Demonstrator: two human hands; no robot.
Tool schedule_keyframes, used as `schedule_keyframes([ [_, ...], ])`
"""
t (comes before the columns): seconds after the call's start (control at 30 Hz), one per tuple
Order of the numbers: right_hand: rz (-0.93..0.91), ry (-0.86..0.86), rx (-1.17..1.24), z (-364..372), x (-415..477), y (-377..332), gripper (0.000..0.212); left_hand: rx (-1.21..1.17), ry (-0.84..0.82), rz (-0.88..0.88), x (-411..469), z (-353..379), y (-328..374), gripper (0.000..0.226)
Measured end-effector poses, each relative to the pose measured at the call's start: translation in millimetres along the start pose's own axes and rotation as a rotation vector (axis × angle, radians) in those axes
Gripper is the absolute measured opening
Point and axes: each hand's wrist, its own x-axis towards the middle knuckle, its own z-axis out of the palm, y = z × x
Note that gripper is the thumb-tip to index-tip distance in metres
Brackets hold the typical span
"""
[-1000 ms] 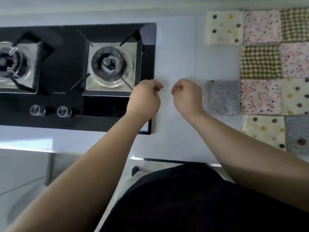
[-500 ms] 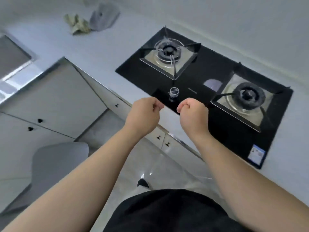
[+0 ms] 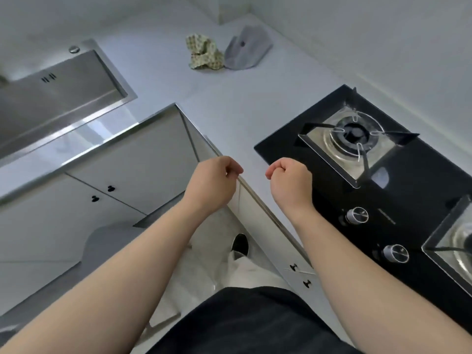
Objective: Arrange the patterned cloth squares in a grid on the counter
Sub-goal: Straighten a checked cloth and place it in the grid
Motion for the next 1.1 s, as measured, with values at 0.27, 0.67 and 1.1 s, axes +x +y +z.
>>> schedule_keyframes([
  [0.27, -0.045, -0.138, -0.002, 46.7, 110.0, -70.3, 0.035, 0.096, 0.027, -0.058, 121.1, -65.6, -20.1, 0.028],
  [0.67, 0.067, -0.111, -0.132, 119.7, 235.9, -127.3, 0.034, 0.257, -0.049, 0.045, 317.2, -110.2, -63.8, 0.041],
  [1.1, 0.285, 0.021, -0.235, 205.8, 312.7, -186.6, 0.034, 0.533, -0.475, 0.296, 479.6, -114.2, -115.3, 0.067],
])
